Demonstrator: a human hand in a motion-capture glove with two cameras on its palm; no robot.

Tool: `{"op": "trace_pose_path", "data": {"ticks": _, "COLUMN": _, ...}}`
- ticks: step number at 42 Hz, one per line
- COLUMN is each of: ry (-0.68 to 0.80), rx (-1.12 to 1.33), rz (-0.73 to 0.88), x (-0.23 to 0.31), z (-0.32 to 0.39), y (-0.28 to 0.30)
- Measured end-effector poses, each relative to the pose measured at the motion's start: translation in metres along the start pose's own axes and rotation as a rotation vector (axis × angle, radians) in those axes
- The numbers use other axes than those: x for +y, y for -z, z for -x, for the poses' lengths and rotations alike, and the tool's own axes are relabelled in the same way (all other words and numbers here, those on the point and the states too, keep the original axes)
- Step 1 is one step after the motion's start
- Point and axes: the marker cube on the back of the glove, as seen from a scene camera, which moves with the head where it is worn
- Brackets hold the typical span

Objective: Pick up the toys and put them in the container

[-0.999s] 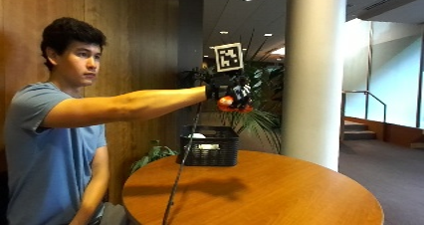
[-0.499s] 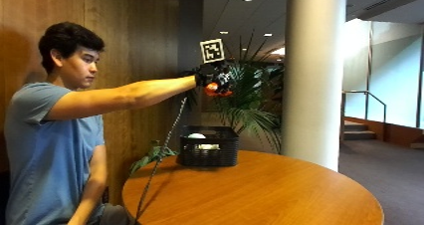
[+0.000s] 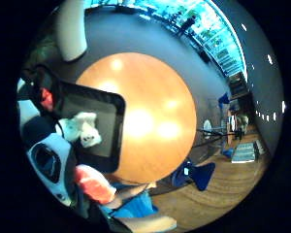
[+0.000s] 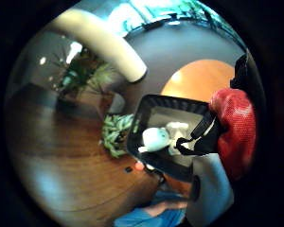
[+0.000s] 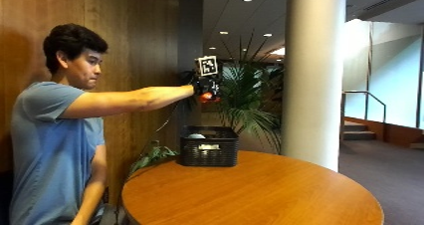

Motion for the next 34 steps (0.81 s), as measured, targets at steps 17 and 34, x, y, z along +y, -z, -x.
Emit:
{"op": "trace_pose_path", "data": {"ticks": 17, "ry": 0.001, "rx": -0.015, "rz": 0.187, "x": 0.019, "z": 0.023, "y": -0.062}}
{"op": "trace_pose_path", "data": {"ticks": 34, "ry": -0.02, "rx": 0.007, "rz": 0.209, "x": 0.028, "z": -0.024, "y": -0.041}}
